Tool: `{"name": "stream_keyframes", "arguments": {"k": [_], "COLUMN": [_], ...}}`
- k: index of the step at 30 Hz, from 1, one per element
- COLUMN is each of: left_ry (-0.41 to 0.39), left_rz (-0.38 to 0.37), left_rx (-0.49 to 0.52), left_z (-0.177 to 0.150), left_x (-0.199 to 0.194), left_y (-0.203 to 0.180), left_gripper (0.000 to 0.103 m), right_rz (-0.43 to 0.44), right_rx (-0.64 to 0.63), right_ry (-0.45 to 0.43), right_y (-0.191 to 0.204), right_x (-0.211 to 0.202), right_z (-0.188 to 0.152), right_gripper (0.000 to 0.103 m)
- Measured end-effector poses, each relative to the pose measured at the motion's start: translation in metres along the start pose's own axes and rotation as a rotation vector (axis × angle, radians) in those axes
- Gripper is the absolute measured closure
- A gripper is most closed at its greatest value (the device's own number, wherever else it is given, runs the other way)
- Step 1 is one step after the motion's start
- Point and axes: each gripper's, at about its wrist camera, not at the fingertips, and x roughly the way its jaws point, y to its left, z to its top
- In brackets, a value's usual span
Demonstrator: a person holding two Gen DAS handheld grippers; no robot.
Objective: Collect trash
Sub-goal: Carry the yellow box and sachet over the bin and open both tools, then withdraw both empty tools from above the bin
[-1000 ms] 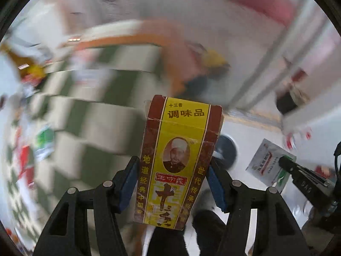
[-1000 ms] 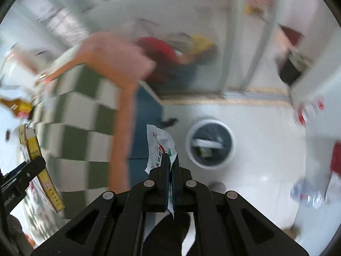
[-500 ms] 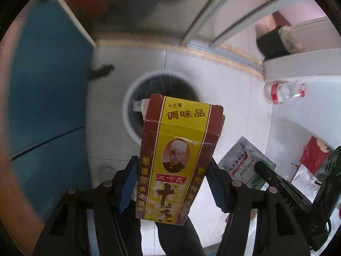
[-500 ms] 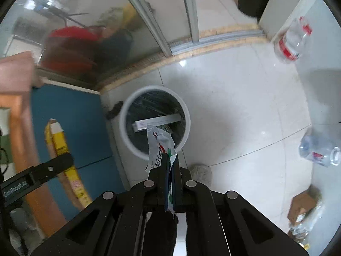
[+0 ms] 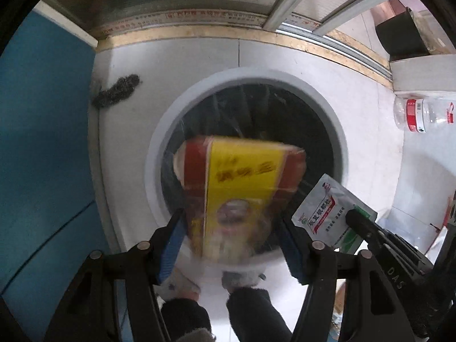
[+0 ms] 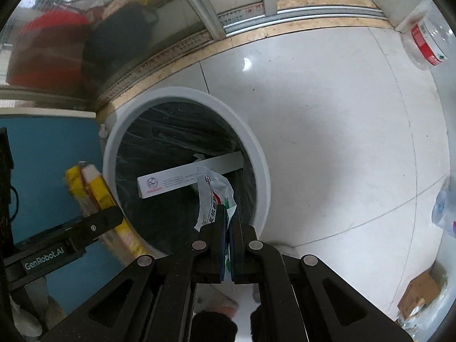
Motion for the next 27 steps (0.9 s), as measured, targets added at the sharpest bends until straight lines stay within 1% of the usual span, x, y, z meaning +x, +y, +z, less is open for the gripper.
{"name": "stream_keyframes", "arguments": {"k": [1, 2, 3, 5, 6, 8, 9, 11, 13, 18, 20, 23, 27], "left_ry": [-0.004, -0.009, -0.018, -0.036, -0.046, -0.069, -0.096, -0.141, -0.169, -0.199, -0.21, -0.217, -0.256], "left_rz": [0.002, 0.005, 0.007, 0.035, 0.044, 0.046, 0.069, 0.116, 0.168, 0.223, 0.24, 0.23, 0.217], "left_rx": [-0.002, -0.008, -0.015, -0.03, -0.036, -0.051, -0.059, -0.058, -0.059, -0.059, -0.052, -0.055, -0.045], "left_z": [0.0, 0.0, 0.001, 0.002, 0.002, 0.0, -0.003, -0.008, -0.017, -0.047, -0.062, -0.079, -0.104], "left_x": [-0.001, -0.003, -0.004, -0.01, -0.015, -0.023, -0.032, -0.046, -0.06, -0.098, -0.121, -0.152, -0.206], "left_y": [0.001, 0.003, 0.006, 0.013, 0.016, 0.021, 0.023, 0.024, 0.026, 0.026, 0.024, 0.02, 0.01], "left_gripper": [0.018, 0.007, 0.007, 0.007, 0.007, 0.007, 0.007, 0.007, 0.007, 0.006, 0.006, 0.006, 0.006], "right_rz": [0.001, 0.003, -0.003, -0.012, -0.018, -0.037, -0.049, -0.061, -0.092, -0.139, -0.145, -0.143, -0.143], "right_rx": [0.002, 0.001, -0.005, -0.007, -0.01, -0.023, -0.03, -0.042, -0.058, -0.087, -0.088, -0.087, -0.111], "right_ry": [0.005, 0.012, 0.018, 0.009, 0.005, -0.007, -0.012, -0.017, -0.028, -0.066, -0.081, -0.099, -0.147], "right_y": [0.002, 0.003, 0.004, 0.004, 0.006, 0.008, 0.009, 0.014, 0.018, 0.03, 0.034, 0.038, 0.042], "right_x": [0.001, 0.003, 0.004, 0.001, 0.0, -0.007, -0.012, -0.02, -0.034, -0.08, -0.105, -0.143, -0.212], "right_z": [0.0, 0.001, 0.001, 0.002, 0.002, 0.0, -0.002, -0.003, -0.007, -0.022, -0.031, -0.044, -0.071], "right_gripper": [0.1, 0.096, 0.091, 0.056, 0.05, 0.035, 0.031, 0.009, 0.0, 0.0, 0.0, 0.0, 0.0]}}
